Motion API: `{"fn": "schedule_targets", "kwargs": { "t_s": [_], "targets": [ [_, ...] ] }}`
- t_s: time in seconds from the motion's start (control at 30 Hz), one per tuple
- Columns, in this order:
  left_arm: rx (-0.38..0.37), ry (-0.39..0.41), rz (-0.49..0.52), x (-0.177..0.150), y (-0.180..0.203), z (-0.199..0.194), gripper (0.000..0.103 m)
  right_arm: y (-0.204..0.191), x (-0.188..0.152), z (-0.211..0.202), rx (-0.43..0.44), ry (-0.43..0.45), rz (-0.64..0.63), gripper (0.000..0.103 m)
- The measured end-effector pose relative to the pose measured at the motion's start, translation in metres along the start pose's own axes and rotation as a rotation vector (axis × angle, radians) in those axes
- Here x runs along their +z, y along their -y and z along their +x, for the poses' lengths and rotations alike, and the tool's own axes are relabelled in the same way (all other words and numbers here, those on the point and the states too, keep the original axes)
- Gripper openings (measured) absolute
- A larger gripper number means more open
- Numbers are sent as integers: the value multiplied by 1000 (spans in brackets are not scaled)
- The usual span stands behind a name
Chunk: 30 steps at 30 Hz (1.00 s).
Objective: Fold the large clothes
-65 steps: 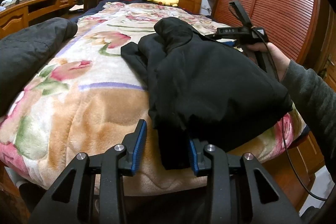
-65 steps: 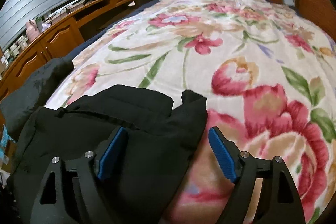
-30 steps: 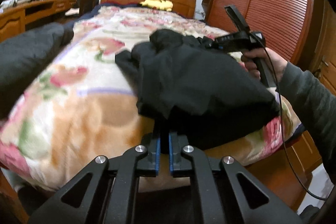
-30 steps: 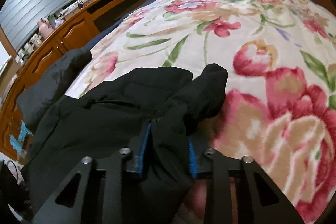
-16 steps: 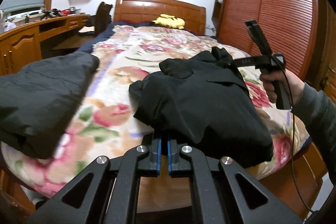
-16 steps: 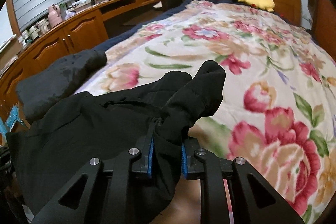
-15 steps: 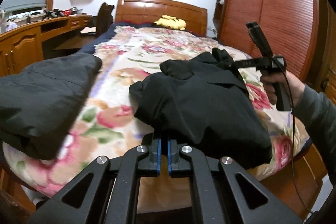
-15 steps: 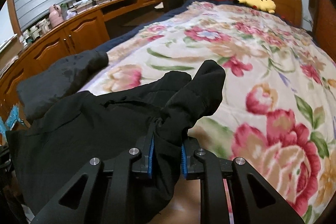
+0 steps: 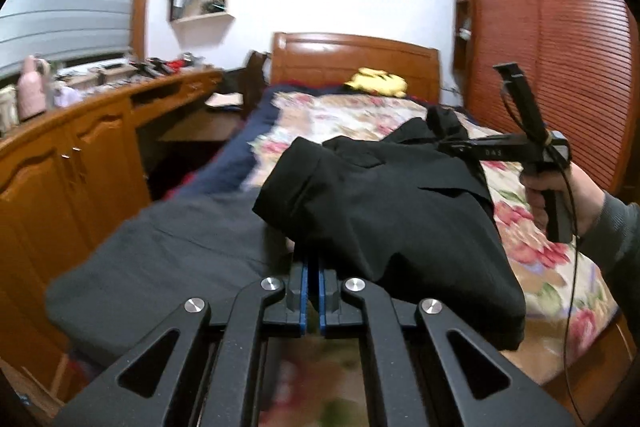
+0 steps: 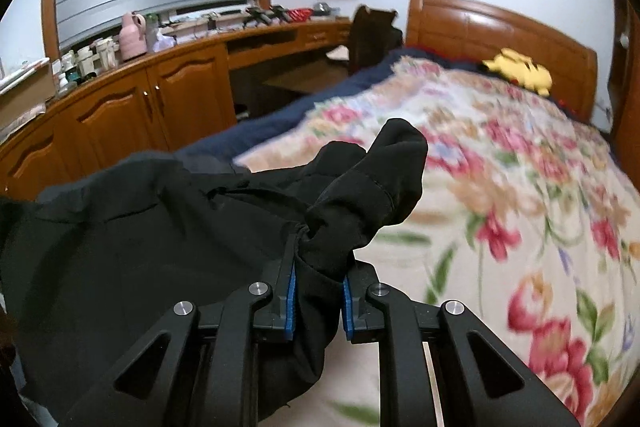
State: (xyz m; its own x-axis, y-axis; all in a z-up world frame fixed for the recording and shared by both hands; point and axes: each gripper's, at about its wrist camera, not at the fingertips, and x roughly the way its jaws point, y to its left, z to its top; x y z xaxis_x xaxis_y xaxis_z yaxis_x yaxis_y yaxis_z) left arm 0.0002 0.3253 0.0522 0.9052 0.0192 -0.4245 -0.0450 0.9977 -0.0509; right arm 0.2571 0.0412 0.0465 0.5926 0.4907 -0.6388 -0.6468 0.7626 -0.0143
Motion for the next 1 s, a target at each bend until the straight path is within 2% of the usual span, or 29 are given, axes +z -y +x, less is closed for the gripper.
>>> {"fn": "schedule_targets", "kwargs": {
  "t_s": [0.2,0.37,0.43,0.53,0.67,0.73,0.77,0.9,1.0],
  "targets": [
    [138,12,-36,8,-72,-3,4,-61,49,38,40,39,-69,17],
    [238,24,-86,-1,-122,-11,4,-108,72,94,82,46,-115,17],
    [286,13,-96,-12,-140,-11,4,-125,75,117,106,47,-128,17],
    [306,-42,-137,-38,-159,1,4,-138,70,147,125,36,-142,17],
    [331,-79,-157,-63,-164,10,4,-141,50,187,88,-46,-139,18],
    [325,-76,-178,-67,-164,7,4,-137,48,193,63,-46,-140,20],
    [319,-80,-191,-68,-163,6,4,-135,46,194,64,-44,-133,21],
    [336,-83,-200,-59,-158,2,7,-133,45,193,48,-46,-121,37],
    [362,-60,-169,-52,-156,-8,24,-141,50,189,54,-24,-125,51]
  ]
}}
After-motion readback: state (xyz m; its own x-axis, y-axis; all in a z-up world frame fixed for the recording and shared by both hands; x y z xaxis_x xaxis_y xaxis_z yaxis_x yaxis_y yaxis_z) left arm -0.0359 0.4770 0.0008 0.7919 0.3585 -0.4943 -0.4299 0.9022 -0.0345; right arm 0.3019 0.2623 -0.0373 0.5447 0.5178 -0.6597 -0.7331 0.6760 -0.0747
